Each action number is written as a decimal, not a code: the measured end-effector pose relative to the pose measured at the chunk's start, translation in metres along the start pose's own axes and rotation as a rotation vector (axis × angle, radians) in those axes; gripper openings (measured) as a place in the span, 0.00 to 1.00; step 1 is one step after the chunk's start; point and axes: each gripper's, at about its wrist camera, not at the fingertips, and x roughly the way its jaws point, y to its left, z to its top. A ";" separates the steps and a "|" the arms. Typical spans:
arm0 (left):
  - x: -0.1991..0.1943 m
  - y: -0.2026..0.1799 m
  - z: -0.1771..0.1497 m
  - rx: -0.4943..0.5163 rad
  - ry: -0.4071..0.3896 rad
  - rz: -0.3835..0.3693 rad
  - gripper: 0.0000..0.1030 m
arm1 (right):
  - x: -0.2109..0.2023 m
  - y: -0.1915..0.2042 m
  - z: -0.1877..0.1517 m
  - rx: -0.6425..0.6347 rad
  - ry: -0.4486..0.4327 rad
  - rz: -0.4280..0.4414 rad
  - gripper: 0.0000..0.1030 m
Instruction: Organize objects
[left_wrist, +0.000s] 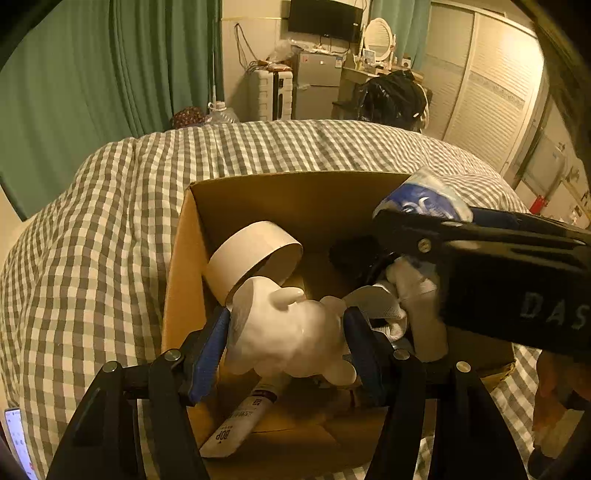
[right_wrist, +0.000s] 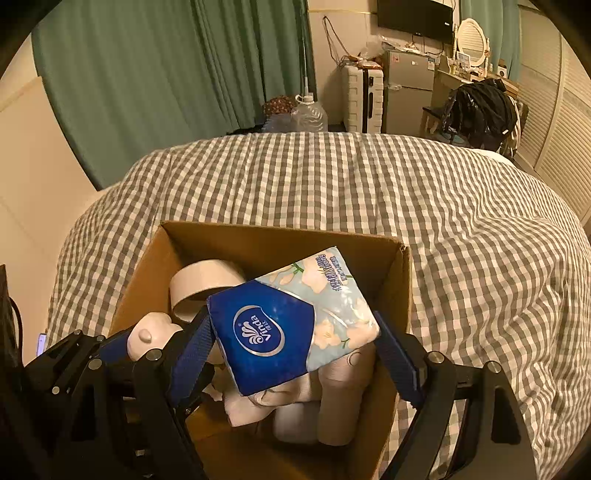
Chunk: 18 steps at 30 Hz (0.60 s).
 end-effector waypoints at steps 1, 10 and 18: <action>0.002 0.002 0.003 -0.006 0.003 -0.007 0.65 | -0.001 0.000 0.002 0.001 -0.009 -0.001 0.82; -0.021 0.003 0.018 -0.010 -0.036 0.018 0.90 | -0.018 -0.006 0.008 0.025 -0.052 -0.001 0.92; -0.056 0.000 0.031 -0.016 -0.094 0.028 0.92 | -0.066 -0.001 0.021 0.023 -0.157 -0.025 0.97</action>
